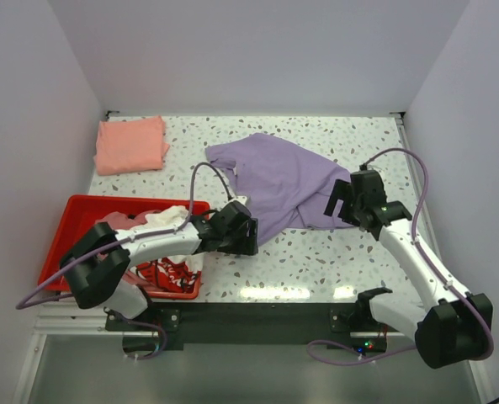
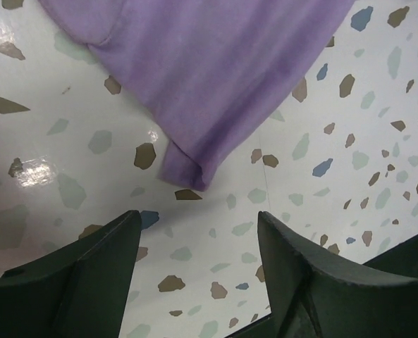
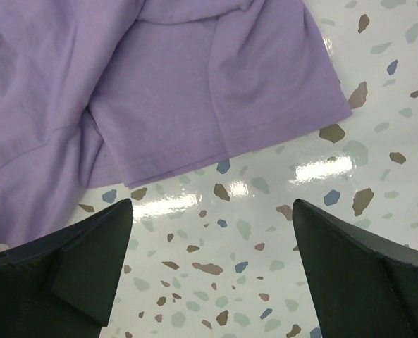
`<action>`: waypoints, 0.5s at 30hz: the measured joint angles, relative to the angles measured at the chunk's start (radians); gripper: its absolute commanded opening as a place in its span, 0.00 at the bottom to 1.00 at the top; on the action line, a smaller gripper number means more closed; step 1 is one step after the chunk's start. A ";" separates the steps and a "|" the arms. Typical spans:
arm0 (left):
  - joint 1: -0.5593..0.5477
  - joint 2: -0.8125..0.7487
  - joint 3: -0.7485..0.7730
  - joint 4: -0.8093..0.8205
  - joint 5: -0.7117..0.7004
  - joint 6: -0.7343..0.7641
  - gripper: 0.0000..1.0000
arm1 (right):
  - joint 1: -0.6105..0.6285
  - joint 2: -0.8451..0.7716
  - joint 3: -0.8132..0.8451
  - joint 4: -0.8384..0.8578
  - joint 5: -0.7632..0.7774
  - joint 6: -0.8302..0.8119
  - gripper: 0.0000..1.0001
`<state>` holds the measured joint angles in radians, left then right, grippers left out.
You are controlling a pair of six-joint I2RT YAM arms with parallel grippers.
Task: Fold and stack the t-shirts
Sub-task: Flatten the tshirt out
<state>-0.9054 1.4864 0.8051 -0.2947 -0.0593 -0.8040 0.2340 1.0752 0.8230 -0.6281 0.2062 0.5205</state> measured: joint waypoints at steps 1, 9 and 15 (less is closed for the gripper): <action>-0.003 0.014 0.000 0.006 0.000 -0.002 0.64 | -0.001 0.003 -0.004 0.001 -0.002 -0.005 0.99; -0.034 0.145 0.071 0.017 -0.034 -0.010 0.42 | -0.013 0.005 -0.032 0.005 -0.011 -0.024 0.99; -0.038 0.216 0.134 0.004 -0.092 -0.034 0.06 | -0.019 0.005 -0.043 0.009 -0.014 -0.031 0.99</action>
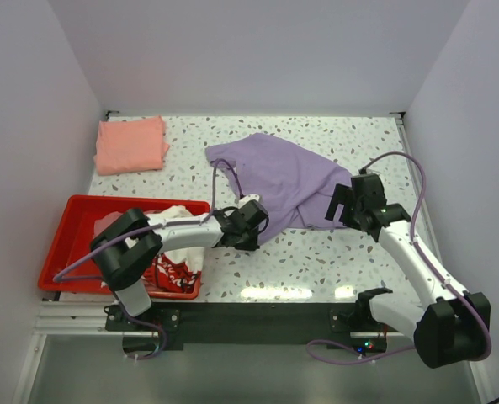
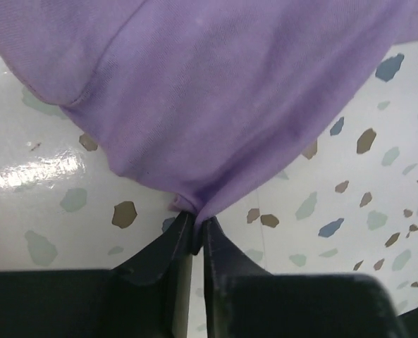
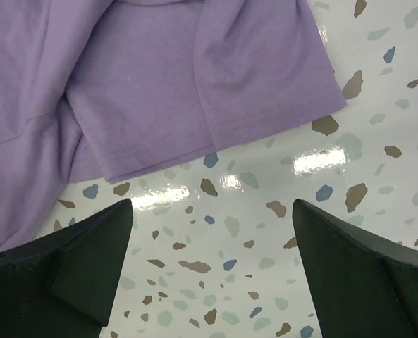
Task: Fold and stack the t-shirts
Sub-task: Flatten the tshirt out
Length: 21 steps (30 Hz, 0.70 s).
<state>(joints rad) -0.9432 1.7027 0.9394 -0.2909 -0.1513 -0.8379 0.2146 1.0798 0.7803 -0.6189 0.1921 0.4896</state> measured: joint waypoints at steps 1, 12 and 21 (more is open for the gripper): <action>0.000 0.010 0.014 -0.012 -0.010 -0.006 0.00 | -0.001 0.000 0.000 0.000 0.000 -0.001 0.99; 0.024 0.020 0.072 -0.137 -0.203 -0.016 0.00 | -0.048 0.009 -0.005 0.002 0.007 0.003 0.99; 0.165 -0.193 0.005 -0.148 -0.266 0.004 0.00 | -0.144 0.053 -0.063 0.013 -0.117 -0.022 0.88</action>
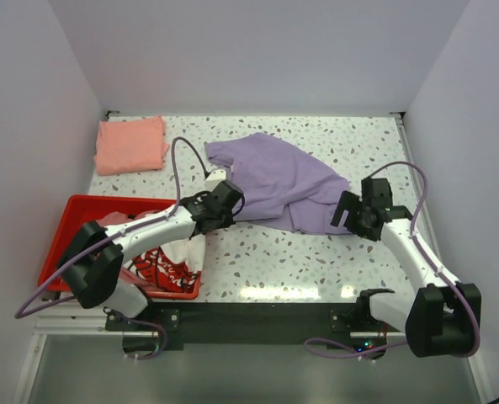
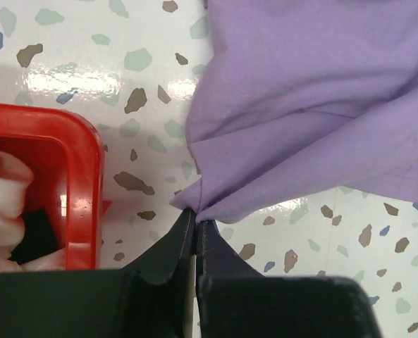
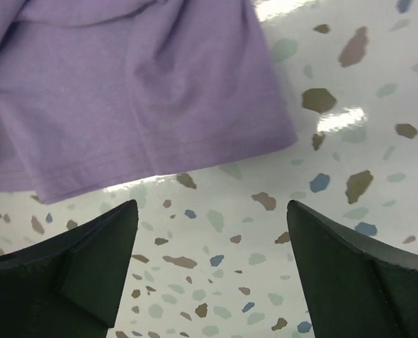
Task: Fold and stack the t-shirts
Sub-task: Flatten the tshirt out
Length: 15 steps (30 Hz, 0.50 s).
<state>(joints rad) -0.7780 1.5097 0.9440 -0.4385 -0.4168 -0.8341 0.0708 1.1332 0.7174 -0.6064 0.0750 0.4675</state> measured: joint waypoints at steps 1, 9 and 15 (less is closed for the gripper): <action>-0.002 -0.010 -0.005 0.005 0.002 0.008 0.00 | 0.000 0.000 -0.001 0.006 -0.037 -0.012 0.88; -0.008 -0.017 -0.013 0.032 0.031 0.032 0.00 | 0.080 0.032 0.000 0.039 -0.104 -0.064 0.75; -0.008 -0.017 -0.023 0.042 0.043 0.034 0.00 | 0.188 0.159 0.050 0.040 -0.037 -0.070 0.52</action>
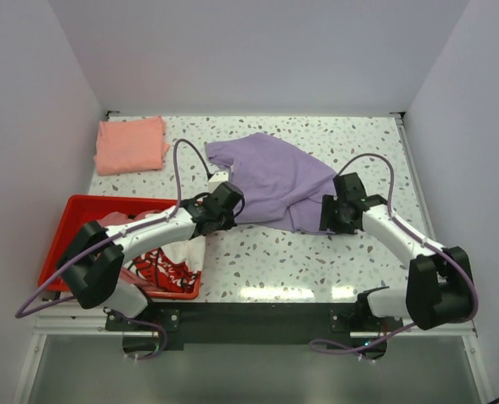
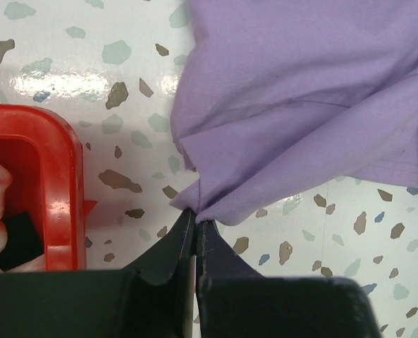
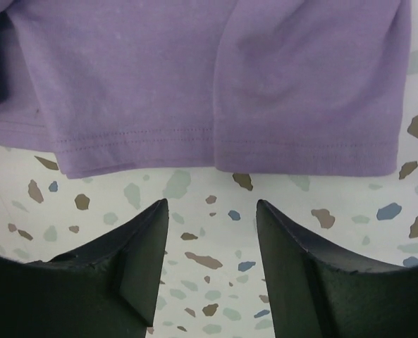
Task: Fold and stack the t-shirts
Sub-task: Flatten the tshirt out
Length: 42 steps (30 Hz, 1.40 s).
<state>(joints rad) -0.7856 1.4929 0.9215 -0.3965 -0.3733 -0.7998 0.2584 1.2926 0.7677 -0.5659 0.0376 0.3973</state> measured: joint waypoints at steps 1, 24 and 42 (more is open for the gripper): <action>0.000 0.000 -0.003 0.000 0.000 0.000 0.00 | 0.005 0.016 0.006 0.003 0.005 0.000 0.50; 0.002 -0.001 -0.021 0.015 0.002 0.007 0.00 | 0.038 0.232 0.058 0.050 0.155 0.014 0.09; 0.095 -0.019 0.091 -0.039 -0.062 0.025 0.00 | -0.069 0.053 0.119 -0.073 0.392 0.054 0.00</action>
<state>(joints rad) -0.6910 1.4742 1.0126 -0.4358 -0.4355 -0.7750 0.1894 1.3460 0.8867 -0.6388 0.4294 0.4511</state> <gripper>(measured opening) 0.028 0.011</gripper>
